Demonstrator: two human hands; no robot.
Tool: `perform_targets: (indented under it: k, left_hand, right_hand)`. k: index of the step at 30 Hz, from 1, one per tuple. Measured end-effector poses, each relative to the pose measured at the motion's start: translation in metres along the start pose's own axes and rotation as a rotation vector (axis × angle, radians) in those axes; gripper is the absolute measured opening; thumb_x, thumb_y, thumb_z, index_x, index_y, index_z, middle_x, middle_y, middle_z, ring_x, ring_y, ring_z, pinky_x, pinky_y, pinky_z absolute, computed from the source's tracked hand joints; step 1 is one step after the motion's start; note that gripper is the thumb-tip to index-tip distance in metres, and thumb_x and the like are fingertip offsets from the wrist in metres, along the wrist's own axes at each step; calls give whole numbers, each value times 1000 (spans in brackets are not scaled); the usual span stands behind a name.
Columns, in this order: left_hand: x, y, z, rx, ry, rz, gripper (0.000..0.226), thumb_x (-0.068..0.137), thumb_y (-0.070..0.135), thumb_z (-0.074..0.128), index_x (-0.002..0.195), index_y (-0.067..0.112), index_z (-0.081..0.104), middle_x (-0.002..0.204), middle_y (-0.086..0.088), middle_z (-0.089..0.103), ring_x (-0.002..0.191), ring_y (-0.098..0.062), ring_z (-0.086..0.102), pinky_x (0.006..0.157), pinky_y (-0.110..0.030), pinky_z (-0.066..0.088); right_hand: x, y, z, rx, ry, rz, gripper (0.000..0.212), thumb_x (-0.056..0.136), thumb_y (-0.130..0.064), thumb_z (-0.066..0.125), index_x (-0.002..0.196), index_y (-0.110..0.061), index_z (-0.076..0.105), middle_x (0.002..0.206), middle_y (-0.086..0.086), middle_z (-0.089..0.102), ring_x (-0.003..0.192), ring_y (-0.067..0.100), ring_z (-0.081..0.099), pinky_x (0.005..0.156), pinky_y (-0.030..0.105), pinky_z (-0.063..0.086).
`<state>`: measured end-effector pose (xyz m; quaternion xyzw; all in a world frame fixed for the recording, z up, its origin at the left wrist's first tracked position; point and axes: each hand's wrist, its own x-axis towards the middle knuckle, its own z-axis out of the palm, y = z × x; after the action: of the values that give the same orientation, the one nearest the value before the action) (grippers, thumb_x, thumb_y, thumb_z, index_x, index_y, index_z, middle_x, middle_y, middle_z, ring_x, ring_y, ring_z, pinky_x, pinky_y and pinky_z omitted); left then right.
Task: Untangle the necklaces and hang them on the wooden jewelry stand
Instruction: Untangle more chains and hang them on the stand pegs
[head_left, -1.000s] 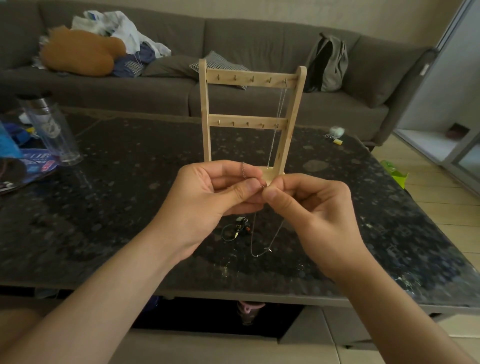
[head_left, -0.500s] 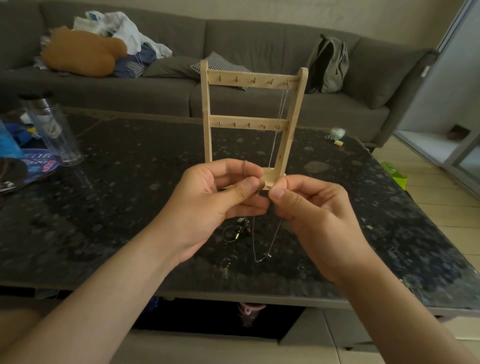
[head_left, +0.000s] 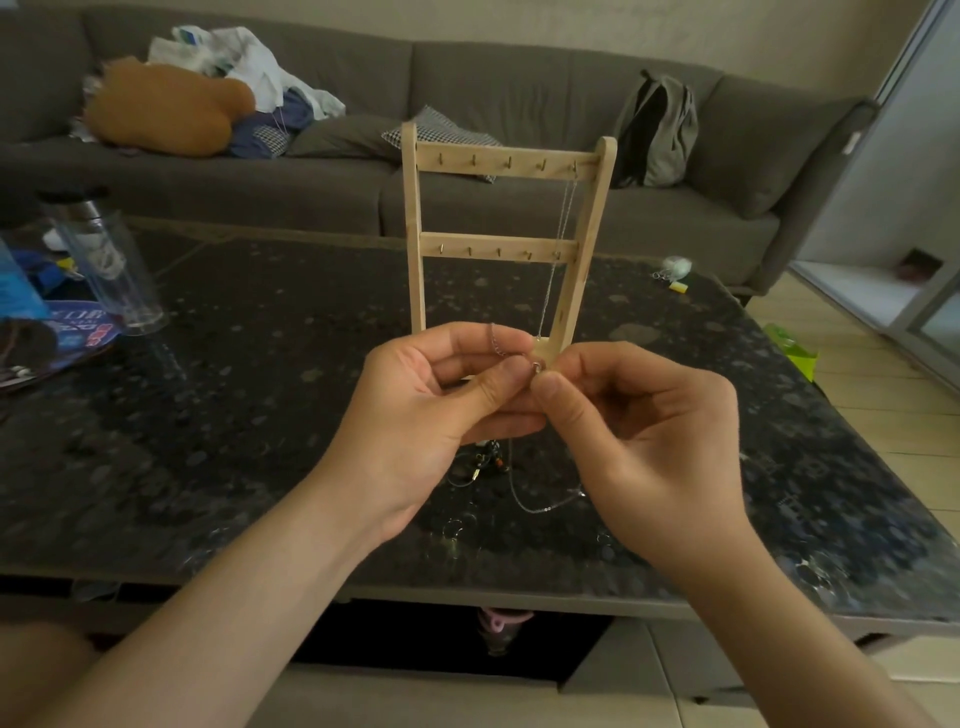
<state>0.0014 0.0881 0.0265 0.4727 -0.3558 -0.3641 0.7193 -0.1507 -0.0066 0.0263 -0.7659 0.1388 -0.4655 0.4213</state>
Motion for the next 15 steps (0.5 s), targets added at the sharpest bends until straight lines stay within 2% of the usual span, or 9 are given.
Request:
perform_targets:
  k: [2,5,7,12,15]
  left_hand:
    - [0,0,0,-5,2,-10,25,84,11,75,109,9,77,100,-14,83,88,-26,83,74,-35,67]
    - [2,1,-2,17,-20,-36,30,87,12,74,117,11,77,108,-13,83,92,-26,83,75,-35,67]
    - [3,3,-5,39,-44,-48,33,90,11,72,123,12,75,111,-12,83,95,-28,82,76,-35,67]
    - [5,7,-9,134,-86,-3,37,94,3,70,129,15,73,107,-12,83,93,-29,82,78,-35,67]
    - [5,7,-9,206,-94,30,39,94,0,71,130,16,73,101,-13,83,88,-29,83,78,-33,67]
  right_hand:
    - [-1,1,0,-62,16,-23,6,95,-7,80,93,-13,79,79,0,78,67,22,73,61,40,60]
    - [-1,3,0,-102,18,-28,7,95,-7,80,93,-14,80,80,-2,78,67,18,73,60,34,60]
    - [-1,5,1,-104,22,-22,9,95,-6,80,93,-15,79,79,-2,78,67,18,72,61,36,60]
    - [1,6,0,-75,30,11,11,96,-6,79,90,-16,78,78,-3,77,65,22,70,62,45,59]
    - [3,7,1,-79,16,25,12,96,-7,79,88,-16,78,76,-4,76,64,22,68,60,42,58]
